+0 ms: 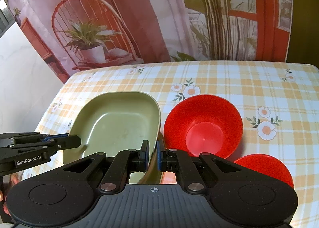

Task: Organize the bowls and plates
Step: 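Carry the plate stack toward the red bowls and lower it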

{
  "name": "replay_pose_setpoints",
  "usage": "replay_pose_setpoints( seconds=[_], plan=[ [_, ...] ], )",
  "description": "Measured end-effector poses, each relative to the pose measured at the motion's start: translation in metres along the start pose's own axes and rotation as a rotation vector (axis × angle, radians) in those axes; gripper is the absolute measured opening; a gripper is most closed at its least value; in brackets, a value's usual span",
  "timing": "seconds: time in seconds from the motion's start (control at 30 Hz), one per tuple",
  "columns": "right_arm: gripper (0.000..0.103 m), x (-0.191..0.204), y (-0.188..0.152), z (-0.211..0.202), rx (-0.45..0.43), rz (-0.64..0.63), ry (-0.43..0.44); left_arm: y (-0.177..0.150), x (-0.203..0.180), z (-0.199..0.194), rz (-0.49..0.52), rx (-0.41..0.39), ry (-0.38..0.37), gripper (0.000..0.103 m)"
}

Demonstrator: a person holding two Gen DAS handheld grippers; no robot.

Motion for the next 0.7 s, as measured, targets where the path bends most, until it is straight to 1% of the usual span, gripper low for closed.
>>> replay_pose_setpoints(
  seconds=[0.3, 0.7],
  plan=[
    [0.008, 0.004, -0.009, 0.007, 0.031, -0.011, 0.005, -0.009, 0.003, 0.002, 0.009, 0.024, 0.001, 0.009],
    [0.008, 0.003, -0.021, 0.020, 0.067, -0.020, -0.019, -0.021, 0.004, 0.016, 0.007, 0.059, 0.000, 0.009]
  ],
)
Point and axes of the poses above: each gripper's, at about its wrist camera, not at the fingertips, and z roughly the way its jaws point, x to its left, y to its top, the point moved 1 cm from there along z, roughly the way its jaws point, and after that the axes turned 11 degrees about x, right-handed, at the moved point
